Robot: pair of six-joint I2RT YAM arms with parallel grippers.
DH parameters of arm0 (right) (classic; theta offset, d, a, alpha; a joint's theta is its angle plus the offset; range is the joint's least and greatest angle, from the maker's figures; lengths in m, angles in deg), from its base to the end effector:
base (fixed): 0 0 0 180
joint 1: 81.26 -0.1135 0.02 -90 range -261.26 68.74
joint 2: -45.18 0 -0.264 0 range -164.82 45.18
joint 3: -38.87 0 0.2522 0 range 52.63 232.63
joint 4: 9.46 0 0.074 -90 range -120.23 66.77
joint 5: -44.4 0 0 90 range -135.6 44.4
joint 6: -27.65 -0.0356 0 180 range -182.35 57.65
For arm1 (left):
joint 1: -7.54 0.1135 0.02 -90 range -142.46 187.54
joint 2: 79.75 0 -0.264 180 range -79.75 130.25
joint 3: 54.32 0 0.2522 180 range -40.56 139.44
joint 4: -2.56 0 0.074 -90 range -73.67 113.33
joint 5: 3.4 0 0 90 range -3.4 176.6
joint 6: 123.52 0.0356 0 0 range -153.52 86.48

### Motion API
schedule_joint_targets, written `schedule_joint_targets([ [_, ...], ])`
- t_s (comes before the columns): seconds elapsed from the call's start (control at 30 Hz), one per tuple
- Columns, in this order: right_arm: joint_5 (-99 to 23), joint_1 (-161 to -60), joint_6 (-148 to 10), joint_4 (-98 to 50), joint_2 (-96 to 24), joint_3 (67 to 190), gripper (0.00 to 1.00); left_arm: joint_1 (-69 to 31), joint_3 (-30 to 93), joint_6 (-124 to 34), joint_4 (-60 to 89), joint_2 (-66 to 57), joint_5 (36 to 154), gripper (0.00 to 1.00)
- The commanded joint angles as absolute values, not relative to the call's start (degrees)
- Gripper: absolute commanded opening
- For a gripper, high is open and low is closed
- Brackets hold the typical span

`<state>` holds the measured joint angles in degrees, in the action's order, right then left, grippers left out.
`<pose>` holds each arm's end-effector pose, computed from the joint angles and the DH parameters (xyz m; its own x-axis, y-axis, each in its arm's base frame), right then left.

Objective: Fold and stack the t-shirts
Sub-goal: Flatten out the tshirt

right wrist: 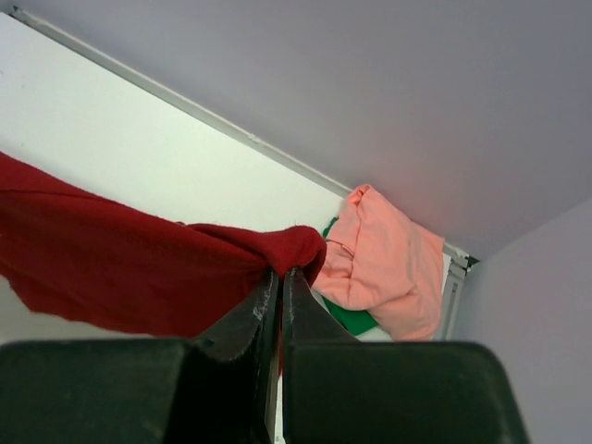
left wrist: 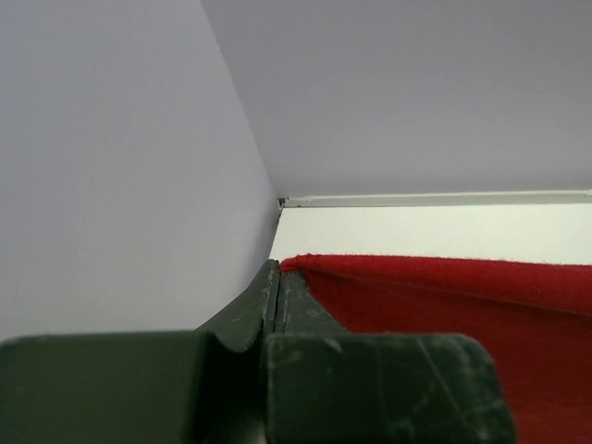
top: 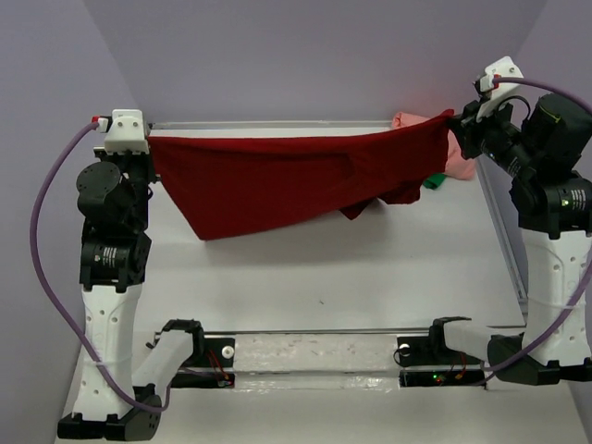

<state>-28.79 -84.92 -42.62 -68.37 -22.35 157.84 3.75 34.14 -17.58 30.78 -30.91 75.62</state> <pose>0.1824 0.0220 0.5406 -0.0049 -0.3241 -0.9460 -0.3707 0.8792 -0.2993 0.1474 -0.0030 0.4946 0.1563 0.2598 -0.9529 -0.1709 0.9573 0.2330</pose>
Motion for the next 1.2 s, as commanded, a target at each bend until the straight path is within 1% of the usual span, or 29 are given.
schedule_joint_targets([
  [0.0,-30.57,-83.81,-42.49,-65.59,-21.97,159.06,0.00,5.08,36.95,-17.70,28.37,-31.06,75.45,0.00],
  [0.13,-30.14,-83.81,-43.01,-65.68,-25.65,163.98,0.00,5.34,42.39,-18.32,27.49,-27.20,75.27,0.00],
  [0.2,-29.52,-83.81,-43.01,-65.50,-28.46,164.60,0.00,5.34,42.67,-18.06,26.35,-24.74,75.70,0.00],
  [0.4,-28.03,-83.81,-42.92,-61.99,-38.13,162.06,0.00,5.34,36.26,-16.30,18.36,-16.76,75.36,0.00],
  [0.43,-27.85,-83.81,-43.01,-61.55,-41.62,162.14,0.00,5.34,35.73,-16.47,16.78,-15.34,75.27,0.00],
  [0.5,-26.97,-83.81,-43.10,-60.84,-45.68,163.89,0.00,5.26,34.06,-16.47,11.52,-10.60,74.57,0.00],
  [0.6,-26.53,-83.81,-43.45,-60.23,-54.12,167.40,0.00,5.26,34.67,-16.30,8.16,-1.90,72.72,0.00],
  [0.63,-26.36,-83.81,-43.80,-60.31,-58.66,171.16,0.00,5.26,36.24,-16.56,6.15,0.38,72.11,0.00],
  [0.67,-26.01,-83.81,-44.06,-60.40,-60.88,173.11,0.00,5.34,37.13,-16.82,5.00,4.76,70.01,0.00],
  [0.73,-25.57,-83.81,-44.42,-60.58,-64.84,177.24,0.00,5.26,39.58,-16.74,2.79,9.09,68.94,0.00],
  [0.8,-25.39,-83.81,-44.95,-62.93,-71.50,185.93,0.00,5.26,45.72,-17.00,3.05,15.31,67.89,0.00],
  [0.83,-25.22,-83.81,-45.12,-64.17,-73.89,193.18,0.00,5.26,50.10,-17.26,3.75,16.83,67.62,0.00],
  [0.9,-25.13,-83.81,-45.30,-66.38,-78.46,198.51,0.00,5.26,54.34,-17.70,4.72,20.34,67.27,0.00],
  [0.93,-25.21,-83.81,-45.30,-66.38,-79.18,199.84,0.00,5.17,58.02,-17.79,5.68,21.05,67.09,0.00],
  [1.03,-25.92,-83.81,-45.04,-65.68,-79.54,202.31,0.00,5.08,63.31,-17.35,6.65,22.29,65.60,0.00],
  [1.17,-26.36,-83.81,-44.86,-65.33,-78.31,202.93,0.00,4.64,64.03,-15.86,6.13,20.10,63.06,0.00],
])
